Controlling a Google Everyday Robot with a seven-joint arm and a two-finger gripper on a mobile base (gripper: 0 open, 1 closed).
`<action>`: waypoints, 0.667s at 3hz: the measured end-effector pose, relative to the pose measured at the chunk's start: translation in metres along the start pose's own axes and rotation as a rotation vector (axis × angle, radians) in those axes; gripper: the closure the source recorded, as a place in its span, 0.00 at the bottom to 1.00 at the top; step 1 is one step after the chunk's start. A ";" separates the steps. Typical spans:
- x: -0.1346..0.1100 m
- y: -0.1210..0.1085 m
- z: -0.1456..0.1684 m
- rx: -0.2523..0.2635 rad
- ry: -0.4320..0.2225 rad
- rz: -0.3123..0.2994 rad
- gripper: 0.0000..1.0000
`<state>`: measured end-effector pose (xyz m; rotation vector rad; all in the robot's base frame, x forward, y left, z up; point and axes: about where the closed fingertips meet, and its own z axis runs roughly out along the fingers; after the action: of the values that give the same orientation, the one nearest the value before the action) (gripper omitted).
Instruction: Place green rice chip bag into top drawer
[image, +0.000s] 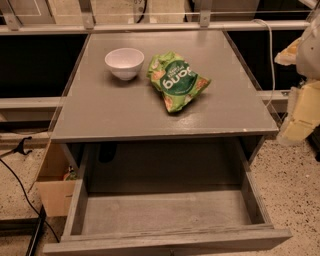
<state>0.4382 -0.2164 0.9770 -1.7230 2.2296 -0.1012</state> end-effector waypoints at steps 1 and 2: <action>0.000 0.000 0.000 0.000 0.000 0.000 0.00; -0.003 -0.007 0.005 0.011 -0.006 0.016 0.00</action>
Offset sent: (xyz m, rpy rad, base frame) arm 0.0197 0.0030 -0.0109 0.0176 0.0000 -0.0354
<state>0.4467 -0.2145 0.9748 -1.6975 2.2339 -0.1044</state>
